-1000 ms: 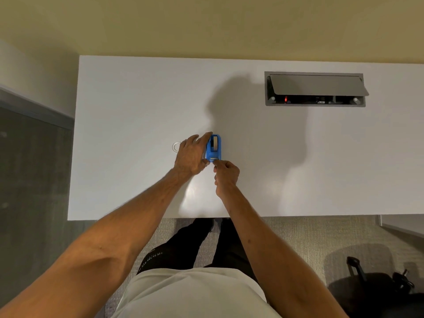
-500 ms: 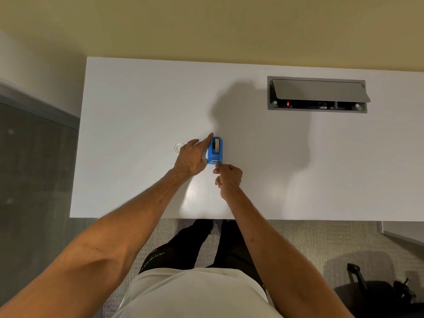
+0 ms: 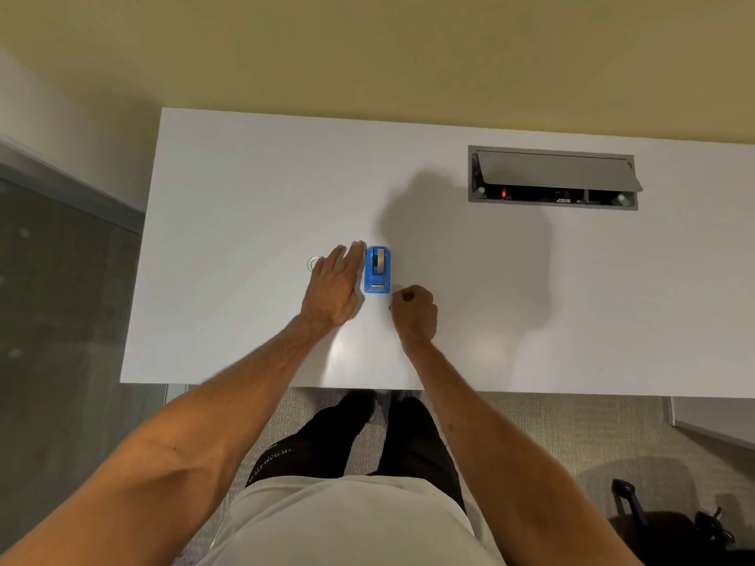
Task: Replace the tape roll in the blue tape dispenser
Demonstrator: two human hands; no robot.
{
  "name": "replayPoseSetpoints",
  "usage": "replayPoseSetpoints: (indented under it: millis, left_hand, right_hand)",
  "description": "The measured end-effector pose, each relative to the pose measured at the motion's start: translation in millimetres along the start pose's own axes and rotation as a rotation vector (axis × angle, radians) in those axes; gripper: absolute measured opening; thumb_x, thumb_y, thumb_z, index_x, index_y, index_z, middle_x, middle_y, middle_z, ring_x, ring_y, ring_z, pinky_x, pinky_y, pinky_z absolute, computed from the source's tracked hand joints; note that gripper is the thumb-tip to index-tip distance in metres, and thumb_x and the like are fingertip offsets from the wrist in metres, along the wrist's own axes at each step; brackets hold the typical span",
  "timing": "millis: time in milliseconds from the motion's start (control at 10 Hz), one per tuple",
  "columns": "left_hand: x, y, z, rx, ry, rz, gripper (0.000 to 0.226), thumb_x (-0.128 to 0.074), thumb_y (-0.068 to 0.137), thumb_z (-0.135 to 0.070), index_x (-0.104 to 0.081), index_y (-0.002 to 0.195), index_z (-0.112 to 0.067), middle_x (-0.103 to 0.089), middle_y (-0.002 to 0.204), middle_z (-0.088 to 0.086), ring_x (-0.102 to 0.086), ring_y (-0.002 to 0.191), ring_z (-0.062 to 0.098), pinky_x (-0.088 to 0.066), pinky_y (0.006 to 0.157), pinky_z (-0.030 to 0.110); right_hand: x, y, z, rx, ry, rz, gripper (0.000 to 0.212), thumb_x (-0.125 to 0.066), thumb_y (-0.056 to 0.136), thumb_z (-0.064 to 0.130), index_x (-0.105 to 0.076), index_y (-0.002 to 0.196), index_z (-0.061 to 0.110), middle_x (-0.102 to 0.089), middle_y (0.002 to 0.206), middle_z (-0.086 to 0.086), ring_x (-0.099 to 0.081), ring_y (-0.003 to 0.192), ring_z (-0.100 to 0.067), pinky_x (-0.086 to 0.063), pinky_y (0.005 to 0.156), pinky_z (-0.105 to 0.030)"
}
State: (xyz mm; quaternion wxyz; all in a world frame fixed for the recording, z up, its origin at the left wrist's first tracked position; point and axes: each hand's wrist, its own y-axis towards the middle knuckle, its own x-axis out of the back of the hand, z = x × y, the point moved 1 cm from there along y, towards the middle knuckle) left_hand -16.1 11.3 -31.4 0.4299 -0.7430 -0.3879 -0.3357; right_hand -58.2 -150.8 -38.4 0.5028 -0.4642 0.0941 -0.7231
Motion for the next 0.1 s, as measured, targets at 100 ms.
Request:
replayPoseSetpoints:
  millis: [100]
  left_hand:
    - [1.7,-1.5,-3.3,0.018,0.054,-0.046,0.066,-0.035,0.113,-0.024,-0.009,0.173,-0.014,-0.012,0.182,0.005,-0.013,0.17,0.031,-0.017,0.137,0.053]
  right_hand:
    - [13.1,-3.8,8.1,0.289,-0.294,-0.12,0.015,-0.052,0.103,0.02,-0.065,0.111,0.017,-0.069,0.109,-0.001,-0.063,0.096,-0.018,-0.052,0.076,-0.031]
